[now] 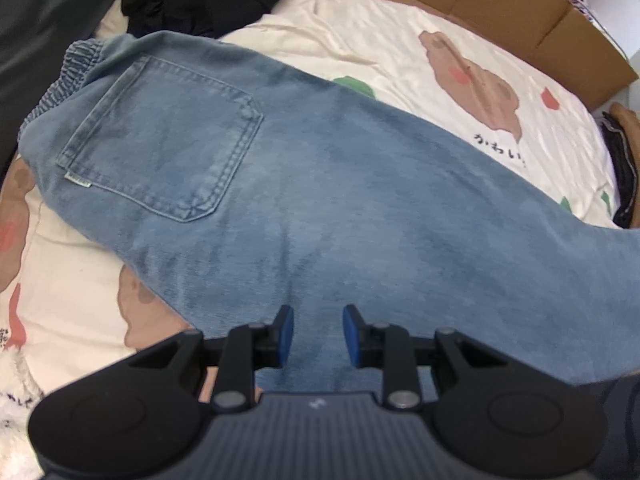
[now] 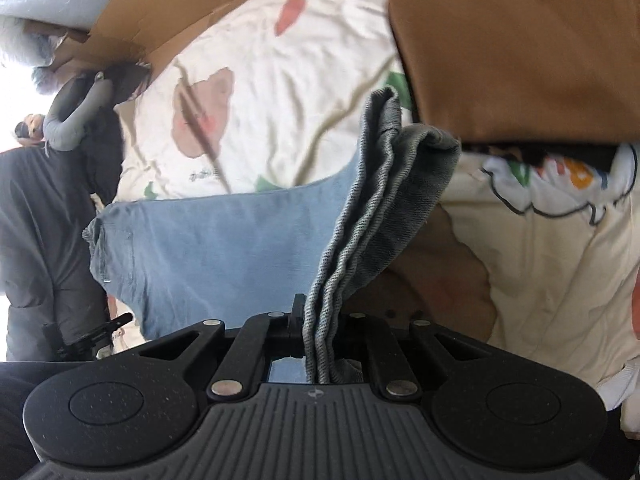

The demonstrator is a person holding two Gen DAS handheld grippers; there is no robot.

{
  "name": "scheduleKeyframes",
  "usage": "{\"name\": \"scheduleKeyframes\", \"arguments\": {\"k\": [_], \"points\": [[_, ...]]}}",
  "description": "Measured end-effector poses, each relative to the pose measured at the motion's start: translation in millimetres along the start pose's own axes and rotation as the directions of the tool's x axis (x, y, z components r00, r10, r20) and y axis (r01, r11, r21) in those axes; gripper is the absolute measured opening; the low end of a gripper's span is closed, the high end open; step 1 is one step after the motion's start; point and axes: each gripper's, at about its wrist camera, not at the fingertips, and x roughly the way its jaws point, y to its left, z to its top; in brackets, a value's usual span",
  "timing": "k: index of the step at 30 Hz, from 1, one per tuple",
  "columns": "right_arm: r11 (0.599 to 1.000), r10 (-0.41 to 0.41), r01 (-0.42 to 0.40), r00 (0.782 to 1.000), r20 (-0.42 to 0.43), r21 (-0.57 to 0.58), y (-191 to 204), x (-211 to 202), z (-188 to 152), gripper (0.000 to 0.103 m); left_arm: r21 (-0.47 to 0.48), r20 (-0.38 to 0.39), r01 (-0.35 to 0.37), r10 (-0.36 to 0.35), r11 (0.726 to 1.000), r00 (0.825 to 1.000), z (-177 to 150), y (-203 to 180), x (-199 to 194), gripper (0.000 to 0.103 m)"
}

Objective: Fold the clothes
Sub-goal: 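Lift the jeans leg hem with the right gripper while the left gripper presses the jeans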

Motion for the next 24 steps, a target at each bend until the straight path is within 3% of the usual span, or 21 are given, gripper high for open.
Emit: {"name": "scheduleKeyframes", "arguments": {"k": [3,12,15,16,17,22,24], "points": [[0.999,-0.013,0.013,1.0,-0.009,-0.034,26,-8,3,0.006,0.0,-0.008,0.031,-0.031,1.0,0.999,0,-3,-1,0.022],[0.994,-0.025,0.032,0.998,0.062,-0.102,113,-54,-7,0.006,0.025,-0.017,0.108,-0.108,0.994,0.994,11,-22,-2,0.025],[0.993,-0.012,0.024,0.995,0.102,-0.114,144,-72,-13,0.006,0.016,-0.009,0.147,-0.147,0.989,0.989,15,-28,-4,0.044],[0.993,-0.01,0.023,0.993,0.115,-0.118,154,-75,-14,0.006,0.016,-0.006,0.164,-0.163,0.986,0.987,16,-30,-5,0.057],[0.992,-0.005,0.021,0.992,0.127,-0.122,164,-78,-16,0.006,0.017,-0.004,0.181,-0.181,0.983,0.984,17,-33,-5,0.062],[0.989,0.058,-0.034,0.985,0.161,-0.146,208,-81,-26,0.006,0.049,-0.037,0.267,-0.265,0.963,0.963,9,-45,1,0.062],[0.986,0.088,-0.062,0.982,0.167,-0.154,219,-77,-30,0.006,0.068,-0.05,0.277,-0.274,0.958,0.96,5,-51,7,0.055]]}}
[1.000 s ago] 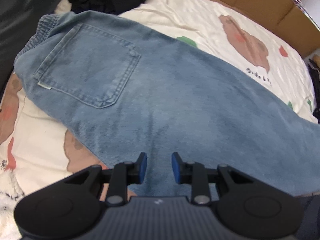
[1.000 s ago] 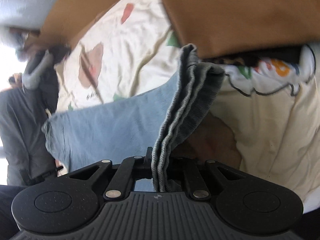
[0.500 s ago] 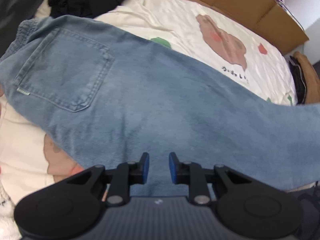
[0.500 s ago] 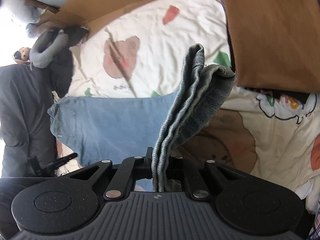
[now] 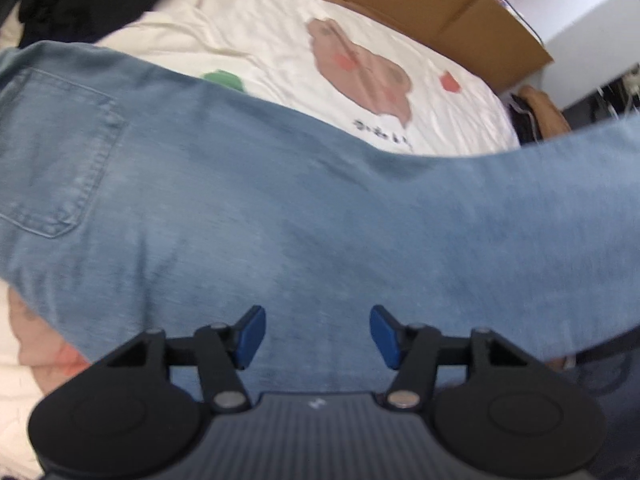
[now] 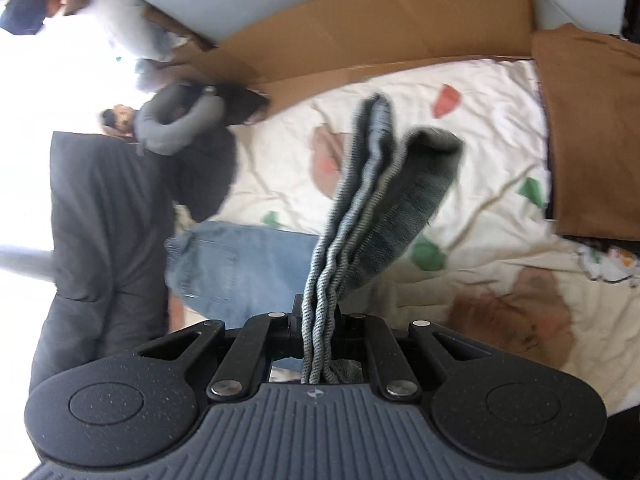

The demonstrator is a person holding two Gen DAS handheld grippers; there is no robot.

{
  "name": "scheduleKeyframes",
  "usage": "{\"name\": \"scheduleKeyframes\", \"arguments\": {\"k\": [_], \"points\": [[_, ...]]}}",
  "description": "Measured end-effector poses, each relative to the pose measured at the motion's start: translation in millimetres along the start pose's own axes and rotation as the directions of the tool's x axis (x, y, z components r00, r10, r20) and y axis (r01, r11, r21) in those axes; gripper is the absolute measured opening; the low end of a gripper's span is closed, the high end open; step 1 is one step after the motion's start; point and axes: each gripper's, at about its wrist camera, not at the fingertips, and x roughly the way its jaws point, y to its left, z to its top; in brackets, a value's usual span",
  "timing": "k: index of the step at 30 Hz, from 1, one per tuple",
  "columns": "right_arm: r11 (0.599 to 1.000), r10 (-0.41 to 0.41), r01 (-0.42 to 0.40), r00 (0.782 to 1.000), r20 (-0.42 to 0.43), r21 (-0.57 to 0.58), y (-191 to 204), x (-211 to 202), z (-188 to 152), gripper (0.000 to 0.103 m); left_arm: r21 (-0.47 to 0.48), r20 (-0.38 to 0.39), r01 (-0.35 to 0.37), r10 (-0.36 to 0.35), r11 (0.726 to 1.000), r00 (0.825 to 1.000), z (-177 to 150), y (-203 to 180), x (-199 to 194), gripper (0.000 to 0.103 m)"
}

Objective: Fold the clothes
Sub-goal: 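Lift the jeans leg hem with the right gripper while the left gripper presses the jeans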

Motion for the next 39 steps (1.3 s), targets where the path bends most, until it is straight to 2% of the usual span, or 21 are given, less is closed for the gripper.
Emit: {"name": "scheduleKeyframes", "arguments": {"k": [5,7,10,13,17,22,26,34,39], "points": [[0.999,0.035,-0.035,0.998,0.049,0.011,10,6,-3,0.006,0.018,-0.044,0.01,-0.009,1.0,0.999,-5,-8,24,0.031],[0.998,0.048,-0.05,0.997,0.066,0.026,10,6,-3,0.007,0.031,-0.064,0.022,-0.02,0.999,0.998,-6,-11,33,0.027],[0.998,0.059,-0.062,0.994,0.09,0.029,10,5,-3,0.007,0.065,-0.098,0.032,-0.026,0.997,0.995,-11,-17,48,0.016],[0.998,0.058,-0.061,0.994,0.098,0.029,10,6,-6,0.007,0.082,-0.137,0.044,-0.033,0.996,0.99,-16,-17,66,0.01],[0.998,0.057,-0.057,0.993,0.106,0.003,16,5,-6,0.007,0.117,-0.157,0.056,-0.037,0.992,0.987,-18,-16,85,0.009],[0.999,0.046,-0.044,0.996,0.081,-0.026,20,12,-6,0.007,0.117,-0.129,0.078,-0.063,0.99,0.99,-8,-13,98,0.007],[0.999,0.036,-0.034,0.998,0.059,-0.036,21,17,-6,0.007,0.12,-0.092,0.086,-0.076,0.989,0.993,13,-15,110,0.001],[0.998,0.03,-0.027,0.998,0.054,-0.053,28,22,-6,0.007,0.121,-0.028,0.09,-0.087,0.989,0.996,62,-28,132,0.001],[0.998,0.021,-0.018,0.999,0.041,-0.062,31,26,-6,0.007,0.121,-0.002,0.057,-0.057,0.991,0.998,90,-42,145,0.001]]}}
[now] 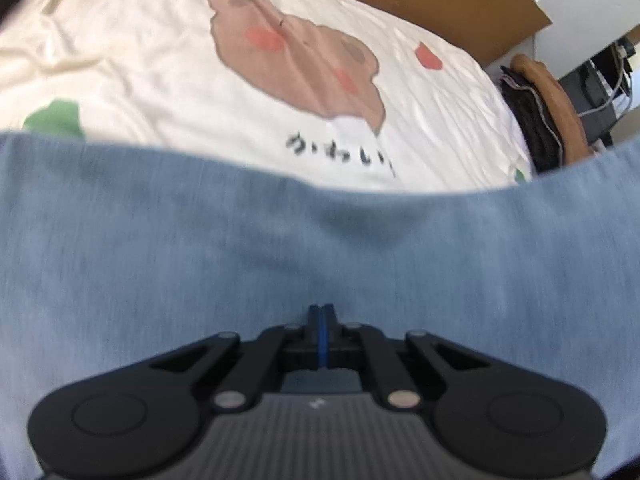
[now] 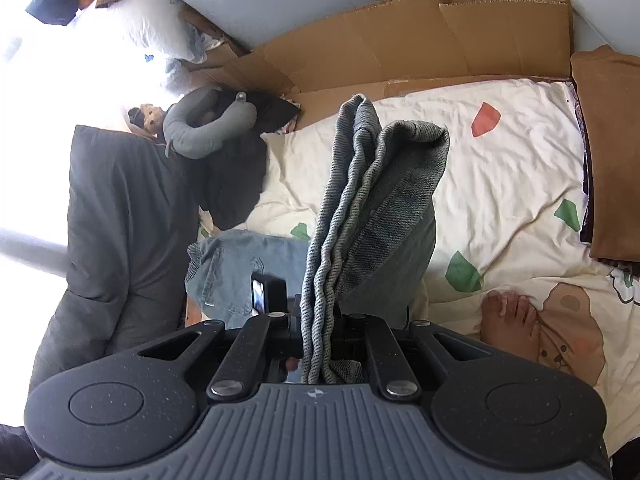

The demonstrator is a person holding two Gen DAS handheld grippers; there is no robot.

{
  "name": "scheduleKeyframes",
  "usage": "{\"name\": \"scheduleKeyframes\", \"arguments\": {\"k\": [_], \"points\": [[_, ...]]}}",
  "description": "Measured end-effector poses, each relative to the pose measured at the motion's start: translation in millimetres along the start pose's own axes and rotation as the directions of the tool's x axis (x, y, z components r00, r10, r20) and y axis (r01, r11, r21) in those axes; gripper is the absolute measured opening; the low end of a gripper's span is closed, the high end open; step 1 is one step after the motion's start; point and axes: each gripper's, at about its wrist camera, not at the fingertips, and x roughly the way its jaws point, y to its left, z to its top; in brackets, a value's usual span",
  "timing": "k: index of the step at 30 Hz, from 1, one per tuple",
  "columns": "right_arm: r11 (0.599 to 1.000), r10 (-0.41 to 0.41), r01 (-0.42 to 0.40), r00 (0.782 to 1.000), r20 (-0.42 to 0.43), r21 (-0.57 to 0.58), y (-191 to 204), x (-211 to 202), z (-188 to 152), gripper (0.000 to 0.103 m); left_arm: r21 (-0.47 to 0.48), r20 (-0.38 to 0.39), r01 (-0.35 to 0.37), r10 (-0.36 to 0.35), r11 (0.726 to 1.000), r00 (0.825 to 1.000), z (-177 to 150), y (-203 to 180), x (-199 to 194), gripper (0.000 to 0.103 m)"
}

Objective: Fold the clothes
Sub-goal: 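Lift the jeans leg hem with the right gripper while the left gripper presses the jeans, then swing the held leg over the jeans body with the right gripper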

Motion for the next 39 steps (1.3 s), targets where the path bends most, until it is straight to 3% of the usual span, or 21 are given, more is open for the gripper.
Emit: {"name": "scheduleKeyframes", "arguments": {"k": [13,20,25,39], "points": [[1.0,-0.001,0.0,0.999,-0.043,-0.011,7,12,-3,0.007,-0.005,0.026,-0.052,0.052,0.999,0.998,55,-18,26,0.001],[1.0,0.013,-0.014,0.999,-0.042,-0.02,17,13,-3,0.007,-0.038,0.048,-0.057,0.059,0.998,0.997,57,-18,23,0.001],[0.999,0.02,-0.021,0.999,-0.035,-0.027,24,14,-1,0.007,-0.037,0.028,-0.058,0.059,0.998,0.998,29,-15,15,0.001],[0.996,0.053,-0.055,0.998,-0.037,-0.071,60,27,4,0.007,-0.177,-0.017,-0.04,0.038,0.983,0.999,-81,-1,-35,0.002]]}}
